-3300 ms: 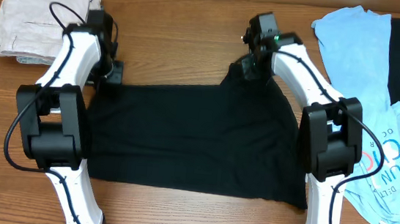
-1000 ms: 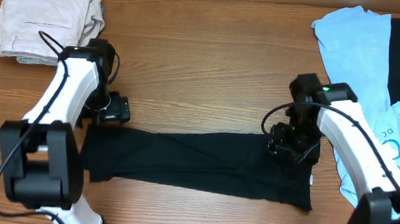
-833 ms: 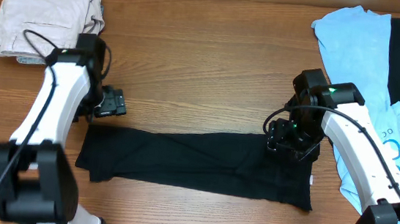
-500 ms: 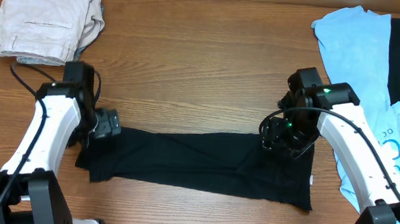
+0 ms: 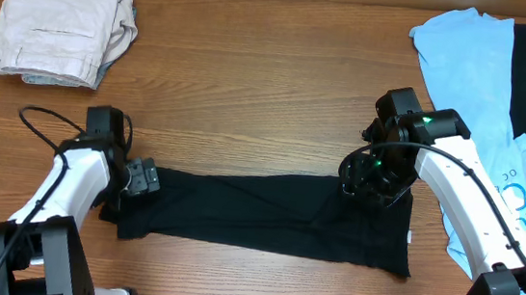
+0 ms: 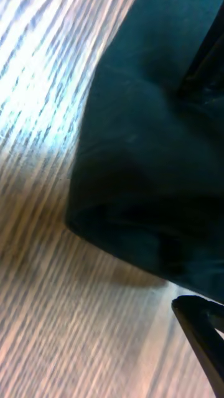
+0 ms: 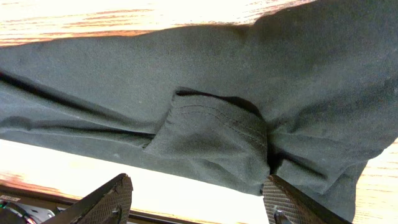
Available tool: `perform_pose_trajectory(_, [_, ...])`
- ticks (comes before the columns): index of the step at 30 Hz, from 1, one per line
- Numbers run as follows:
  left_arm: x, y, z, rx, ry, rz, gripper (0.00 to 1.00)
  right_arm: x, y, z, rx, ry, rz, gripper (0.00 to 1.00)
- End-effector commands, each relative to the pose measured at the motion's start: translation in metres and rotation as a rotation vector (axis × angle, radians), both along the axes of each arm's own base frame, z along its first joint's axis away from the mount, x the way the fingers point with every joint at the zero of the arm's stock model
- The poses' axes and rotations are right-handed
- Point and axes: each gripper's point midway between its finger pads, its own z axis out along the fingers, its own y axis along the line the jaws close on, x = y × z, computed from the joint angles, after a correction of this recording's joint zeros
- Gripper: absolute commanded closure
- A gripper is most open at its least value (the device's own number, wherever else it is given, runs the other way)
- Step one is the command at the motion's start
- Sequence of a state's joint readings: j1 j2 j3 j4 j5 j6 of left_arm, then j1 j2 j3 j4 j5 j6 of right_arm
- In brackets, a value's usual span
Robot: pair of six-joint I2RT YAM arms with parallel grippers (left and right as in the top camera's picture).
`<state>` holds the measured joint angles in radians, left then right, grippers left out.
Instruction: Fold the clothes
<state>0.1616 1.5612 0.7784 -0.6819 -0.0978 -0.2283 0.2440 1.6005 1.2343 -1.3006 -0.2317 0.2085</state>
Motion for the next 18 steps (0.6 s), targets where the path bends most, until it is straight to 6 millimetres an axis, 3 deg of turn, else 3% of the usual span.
perform_pose_trajectory(1, [-0.009,0.004,-0.008,0.019,0.006,-0.013,0.02,0.005,0.004,0.009,0.015,-0.039,0.009,0.3])
perform_pose_trajectory(4, [-0.013,0.003,-0.013,0.018,0.011,-0.012,0.14,0.006,0.004,0.009,0.016,-0.041,0.009,0.33])
perform_pose_trajectory(7, [-0.017,0.002,-0.016,0.017,0.016,-0.013,0.41,0.008,0.005,0.009,0.018,-0.051,0.009,0.34])
perform_pose_trajectory(9, [-0.018,0.001,-0.016,0.012,0.021,-0.013,0.81,0.012,0.005,0.01,0.021,-0.064,0.009,0.35])
perform_pose_trajectory(10, [-0.018,0.001,-0.016,0.012,0.021,-0.013,0.94,0.013,0.006,0.01,0.023,-0.072,0.008,0.35])
perform_pose_trajectory(14, [-0.004,0.005,-0.007,0.023,-0.014,-0.014,0.96,0.029,0.009,0.011,0.04,-0.136,0.004,0.35])
perform_pose_trajectory(18, [0.032,0.014,0.032,0.058,-0.073,-0.065,0.96,0.043,0.009,0.012,0.051,-0.187,-0.009,0.35])
